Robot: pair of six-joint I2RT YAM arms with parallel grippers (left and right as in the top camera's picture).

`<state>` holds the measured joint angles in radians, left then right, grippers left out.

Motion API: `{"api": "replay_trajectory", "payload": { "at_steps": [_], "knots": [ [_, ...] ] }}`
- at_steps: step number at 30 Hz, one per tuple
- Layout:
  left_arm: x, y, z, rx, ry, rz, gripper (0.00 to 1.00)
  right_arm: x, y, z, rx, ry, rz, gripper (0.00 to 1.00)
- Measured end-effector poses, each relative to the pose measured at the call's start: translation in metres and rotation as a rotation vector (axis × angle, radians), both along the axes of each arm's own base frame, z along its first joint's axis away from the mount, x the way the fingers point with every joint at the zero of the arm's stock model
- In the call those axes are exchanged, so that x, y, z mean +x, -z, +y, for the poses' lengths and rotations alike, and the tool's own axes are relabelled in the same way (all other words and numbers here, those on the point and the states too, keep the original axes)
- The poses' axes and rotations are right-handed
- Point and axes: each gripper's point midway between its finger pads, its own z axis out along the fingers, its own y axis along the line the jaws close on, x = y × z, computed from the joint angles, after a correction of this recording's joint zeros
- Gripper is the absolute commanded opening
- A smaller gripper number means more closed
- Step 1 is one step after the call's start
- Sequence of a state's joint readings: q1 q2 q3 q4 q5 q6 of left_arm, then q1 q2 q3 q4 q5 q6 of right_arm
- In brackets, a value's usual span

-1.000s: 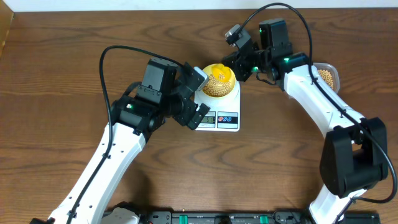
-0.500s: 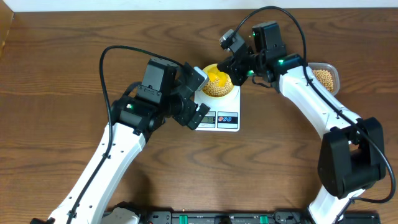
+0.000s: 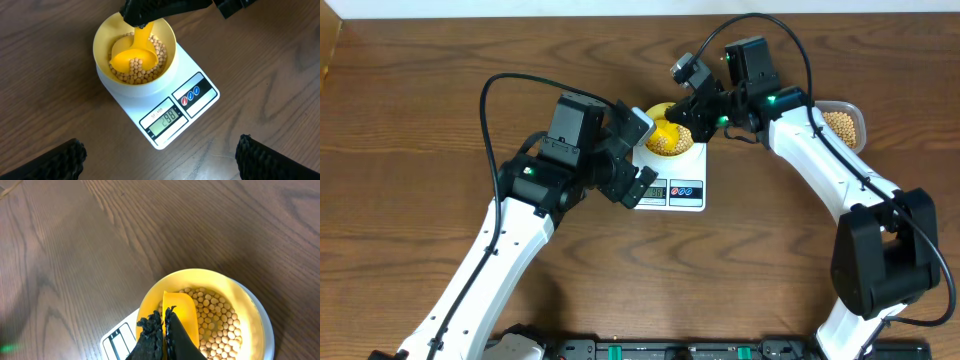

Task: Scoop item into bowl and weigh 50g on scale
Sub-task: 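Tilt the yellow scoop over the bowl with the right gripper, pouring soybeans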

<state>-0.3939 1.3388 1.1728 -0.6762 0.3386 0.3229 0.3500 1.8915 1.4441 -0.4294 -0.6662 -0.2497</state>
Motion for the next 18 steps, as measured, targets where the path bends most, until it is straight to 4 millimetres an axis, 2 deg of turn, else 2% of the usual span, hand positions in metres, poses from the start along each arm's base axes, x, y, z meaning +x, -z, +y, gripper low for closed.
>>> {"api": "replay_trajectory", "payload": {
  "at_steps": [18],
  "knots": [
    [0.0,0.0,0.0,0.0,0.0,0.0,0.98,0.0005,-0.0058,-0.0032,0.075,0.059,0.104,0.01]
  ]
}}
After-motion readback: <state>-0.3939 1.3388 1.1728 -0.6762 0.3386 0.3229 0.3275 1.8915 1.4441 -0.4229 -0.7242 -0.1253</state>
